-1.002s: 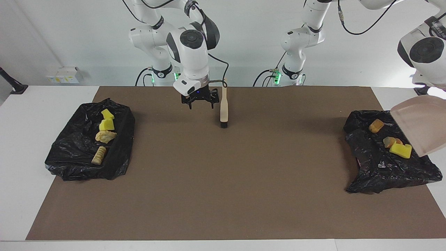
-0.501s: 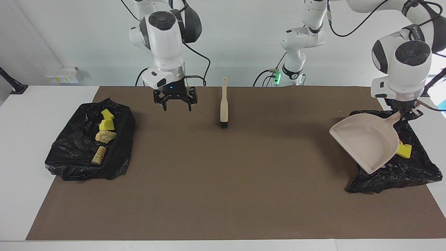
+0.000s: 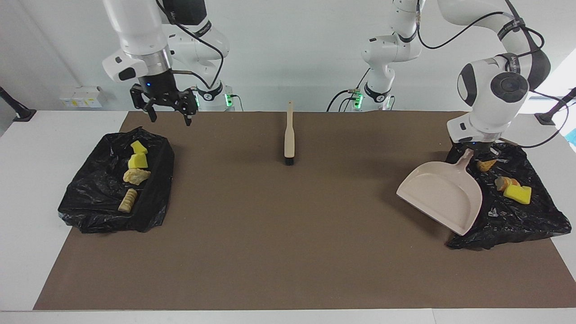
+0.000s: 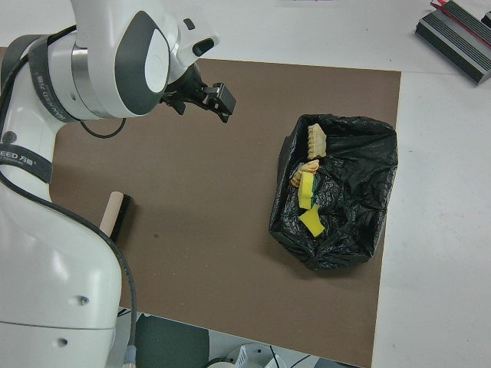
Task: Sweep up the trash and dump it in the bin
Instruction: 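Set the dustpan on the mat while the right gripper drops the brush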
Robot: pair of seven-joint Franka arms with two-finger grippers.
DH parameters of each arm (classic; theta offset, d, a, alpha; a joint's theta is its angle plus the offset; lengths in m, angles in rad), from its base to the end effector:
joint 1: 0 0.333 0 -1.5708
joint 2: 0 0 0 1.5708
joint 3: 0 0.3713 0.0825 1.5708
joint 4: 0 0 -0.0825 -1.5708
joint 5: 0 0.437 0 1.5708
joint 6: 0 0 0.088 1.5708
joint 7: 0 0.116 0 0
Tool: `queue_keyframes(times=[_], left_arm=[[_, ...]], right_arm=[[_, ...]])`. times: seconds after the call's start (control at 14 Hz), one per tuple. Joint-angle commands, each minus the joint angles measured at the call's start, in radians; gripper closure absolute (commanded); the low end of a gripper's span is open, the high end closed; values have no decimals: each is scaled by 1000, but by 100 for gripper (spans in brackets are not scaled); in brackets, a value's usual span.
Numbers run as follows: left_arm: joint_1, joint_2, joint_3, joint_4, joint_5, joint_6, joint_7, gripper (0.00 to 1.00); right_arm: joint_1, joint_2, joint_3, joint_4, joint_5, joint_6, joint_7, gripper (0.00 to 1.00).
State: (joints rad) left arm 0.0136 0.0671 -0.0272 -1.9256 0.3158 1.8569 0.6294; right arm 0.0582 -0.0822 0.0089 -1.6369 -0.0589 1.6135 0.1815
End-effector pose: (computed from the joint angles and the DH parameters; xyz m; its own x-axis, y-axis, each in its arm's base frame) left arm 0.6132 0.0188 0.4713 0.7129 -0.6406 -0.2854 -0.6923 -0.7078 -0.1406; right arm 0.5811 0.0327 0.6889 0.9914 -0.1115 0.0685 -0.1149 -0.9922 0.0480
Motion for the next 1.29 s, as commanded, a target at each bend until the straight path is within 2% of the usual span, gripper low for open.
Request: queue_keyframes(times=[0.0,0.29,0.5,0.72,0.86,1.0,1.14,1.22], left_arm=[[-110,-7,15,-35,-50,25,-242,100],[-248,22,15,-27,-182,54,-526,100],[-351,33,16,5,-266,54,-660,100],[-464,120,16,101,-302,38,-818,100],[-527,196,16,181,-317,25,-870,100],[-569,258,16,252,-348,25,-940,100],[-599,339,18,373,-376,7,-1035,100],[-622,408,19,449,-380,-8,-1089,100]], right_arm=[[55,-22,-127,23,10,-58,-101,0],[-1,-41,-100,6,21,-55,-221,0],[-2,-44,-93,5,22,-55,-221,0],[6,-39,-92,12,31,-67,-237,0],[3,-34,-98,28,73,-151,-240,0],[-1,-37,-99,29,70,-159,-241,0],[-3,-39,-99,28,70,-150,-241,0],[-5,-41,-99,25,70,-150,-241,0]])
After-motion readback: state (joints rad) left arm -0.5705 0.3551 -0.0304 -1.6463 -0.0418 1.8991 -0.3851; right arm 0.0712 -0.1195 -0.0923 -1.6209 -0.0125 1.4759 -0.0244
